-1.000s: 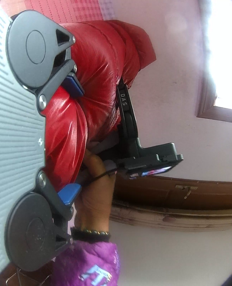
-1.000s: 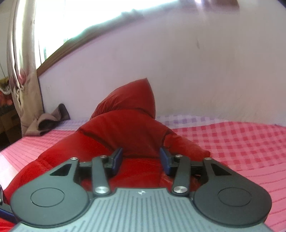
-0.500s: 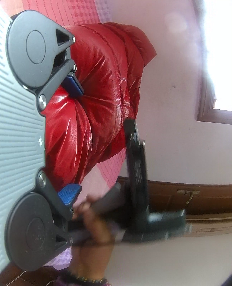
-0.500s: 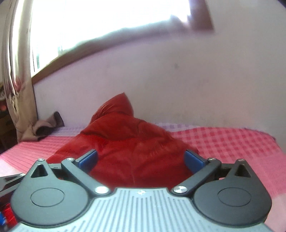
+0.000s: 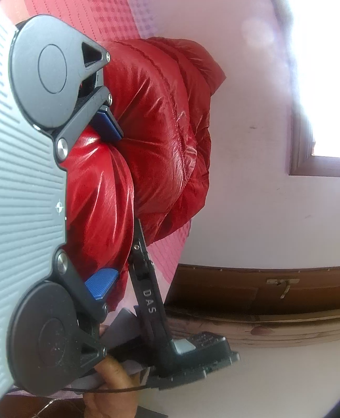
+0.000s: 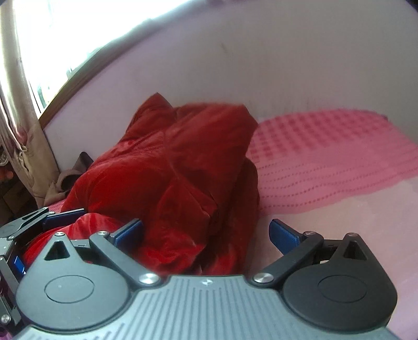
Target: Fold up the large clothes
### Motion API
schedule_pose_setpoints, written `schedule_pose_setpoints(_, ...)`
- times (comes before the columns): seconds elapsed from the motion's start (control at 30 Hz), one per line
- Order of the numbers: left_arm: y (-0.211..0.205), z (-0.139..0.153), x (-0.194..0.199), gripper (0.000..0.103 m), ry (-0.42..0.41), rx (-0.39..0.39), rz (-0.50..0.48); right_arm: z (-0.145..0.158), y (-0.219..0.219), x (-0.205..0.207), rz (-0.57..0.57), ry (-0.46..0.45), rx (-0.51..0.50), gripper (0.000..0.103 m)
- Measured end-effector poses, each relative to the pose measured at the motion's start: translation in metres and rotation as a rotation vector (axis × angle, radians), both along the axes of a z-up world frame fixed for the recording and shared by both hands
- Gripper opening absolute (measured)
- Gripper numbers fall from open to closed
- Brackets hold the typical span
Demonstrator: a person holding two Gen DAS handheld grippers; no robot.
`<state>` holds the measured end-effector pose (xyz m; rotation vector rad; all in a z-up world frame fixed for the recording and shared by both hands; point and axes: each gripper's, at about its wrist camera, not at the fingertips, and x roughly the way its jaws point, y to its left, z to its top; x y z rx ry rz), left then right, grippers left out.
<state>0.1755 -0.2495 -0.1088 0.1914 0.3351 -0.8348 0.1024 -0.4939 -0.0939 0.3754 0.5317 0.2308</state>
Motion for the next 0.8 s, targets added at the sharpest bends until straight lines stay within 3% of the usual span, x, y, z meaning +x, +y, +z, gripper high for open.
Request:
schedule_pose_setpoints(0.13, -0.003, 0.0, 0.002, 0.101, -0.003, 0.011, 0.005, -0.008, -0.003, 0.007, 0.004, 0.05, 0.027, 0.102)
schedule_pose_setpoints(0.6, -0.004, -0.002, 0.001, 0.102, -0.013, 0.019, 0.011, -0.022, -0.005, 0.009, 0.0, 0.073, 0.074, 0.103)
schedule_pose_setpoints(0.8, 0.019, 0.014, 0.008, 0.103, 0.086, -0.103, -0.001, -0.023, -0.004, 0.009, 0.008, 0.082, 0.087, 0.103)
